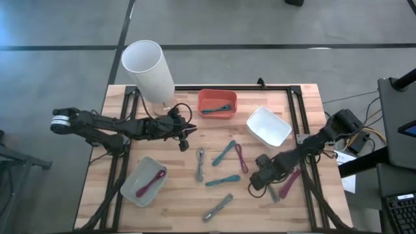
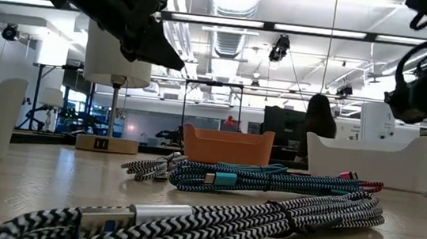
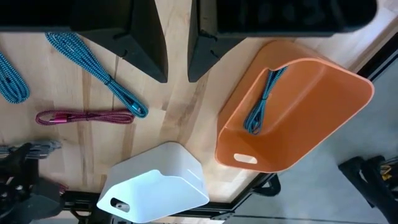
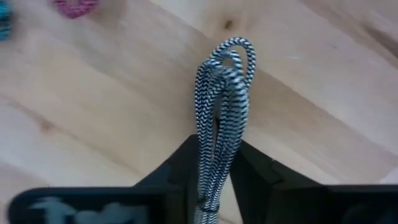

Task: Pick & Place USB Port
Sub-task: Put the middle right white and black charger cable into the white bin

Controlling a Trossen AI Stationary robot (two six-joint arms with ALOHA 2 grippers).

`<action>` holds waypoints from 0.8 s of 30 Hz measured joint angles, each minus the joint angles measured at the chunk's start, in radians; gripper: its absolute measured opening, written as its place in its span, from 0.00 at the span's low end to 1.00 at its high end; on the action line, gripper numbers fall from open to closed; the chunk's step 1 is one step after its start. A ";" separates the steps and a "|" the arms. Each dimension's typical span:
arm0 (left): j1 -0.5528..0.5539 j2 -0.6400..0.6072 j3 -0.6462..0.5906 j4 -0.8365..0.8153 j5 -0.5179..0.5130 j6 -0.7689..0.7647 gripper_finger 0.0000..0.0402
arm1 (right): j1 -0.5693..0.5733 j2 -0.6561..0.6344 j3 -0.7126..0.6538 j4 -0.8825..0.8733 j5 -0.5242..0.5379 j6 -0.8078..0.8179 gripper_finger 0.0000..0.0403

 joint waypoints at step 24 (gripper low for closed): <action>0.000 0.000 0.000 0.000 0.000 -0.012 0.17 | -0.072 -0.262 0.054 -0.070 0.433 -0.339 0.04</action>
